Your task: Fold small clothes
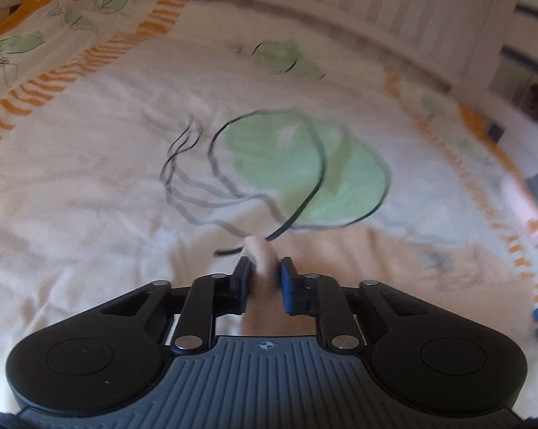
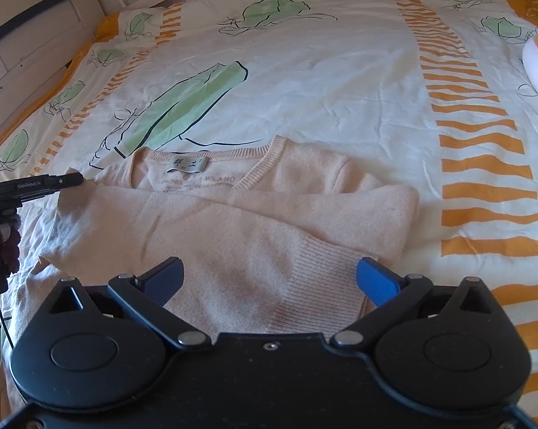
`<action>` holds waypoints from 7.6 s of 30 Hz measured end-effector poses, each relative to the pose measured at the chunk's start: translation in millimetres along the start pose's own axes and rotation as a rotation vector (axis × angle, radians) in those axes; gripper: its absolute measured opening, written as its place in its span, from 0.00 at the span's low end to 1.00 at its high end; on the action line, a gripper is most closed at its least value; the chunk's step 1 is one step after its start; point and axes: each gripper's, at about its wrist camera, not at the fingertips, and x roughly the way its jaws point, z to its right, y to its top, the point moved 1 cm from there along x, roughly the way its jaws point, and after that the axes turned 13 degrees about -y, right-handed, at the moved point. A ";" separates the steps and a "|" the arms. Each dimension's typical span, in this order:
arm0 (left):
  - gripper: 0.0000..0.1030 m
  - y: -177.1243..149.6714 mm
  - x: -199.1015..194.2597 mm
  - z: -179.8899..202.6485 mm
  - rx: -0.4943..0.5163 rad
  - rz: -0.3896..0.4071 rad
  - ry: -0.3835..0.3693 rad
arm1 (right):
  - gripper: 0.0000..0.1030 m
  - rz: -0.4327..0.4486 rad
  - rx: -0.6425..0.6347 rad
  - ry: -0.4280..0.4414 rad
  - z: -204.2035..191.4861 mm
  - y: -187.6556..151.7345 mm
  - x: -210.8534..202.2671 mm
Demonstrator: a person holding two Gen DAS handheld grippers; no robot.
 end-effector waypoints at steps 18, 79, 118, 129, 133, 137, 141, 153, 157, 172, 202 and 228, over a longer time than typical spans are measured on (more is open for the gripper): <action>0.41 -0.5 -6.9 -7.8 0.095 0.019 0.212 | 1.00 0.007 0.012 -0.008 3.8 3.7 -2.7; 0.85 -134.2 -174.5 66.6 -0.032 -0.387 -0.144 | 1.00 -0.108 0.204 0.073 2.2 -110.1 -158.0; 0.47 -162.0 -166.9 77.2 -0.055 -0.560 -0.164 | 0.94 -0.263 0.220 0.111 -55.1 -190.9 -155.7; 0.23 -158.5 -175.1 72.4 -0.104 -0.536 -0.201 | 0.13 -0.294 0.245 0.100 -37.9 -196.6 -153.7; 0.03 -155.3 -180.8 69.1 -0.126 -0.495 -0.226 | 0.12 -0.263 0.252 0.150 -36.7 -196.1 -159.0; 0.03 -148.2 -190.7 73.5 -0.106 -0.409 -0.243 | 0.11 -0.206 0.265 0.196 -32.9 -188.0 -168.7; 0.03 -135.5 -203.0 69.8 -0.154 -0.292 -0.296 | 0.11 -0.149 0.327 0.255 -18.5 -173.6 -175.3; 0.03 -59.7 -193.6 64.3 -0.204 -0.064 -0.364 | 0.11 0.053 0.381 0.273 15.4 -89.5 -162.8; 0.03 -32.3 -174.0 60.9 -0.200 -0.024 -0.362 | 0.11 0.103 0.387 0.253 26.5 -55.7 -146.0; 0.03 6.6 -65.3 14.7 -0.315 -0.028 -0.296 | 0.11 0.046 0.393 0.159 42.7 19.8 -33.2; 0.93 -14.6 -24.8 111.9 0.302 -0.199 -0.205 | 0.78 0.285 0.021 0.003 -1.2 26.5 -30.7; 0.93 -2.7 11.2 58.2 0.129 -0.196 -0.193 | 0.78 0.141 -0.236 0.010 -33.8 10.7 7.6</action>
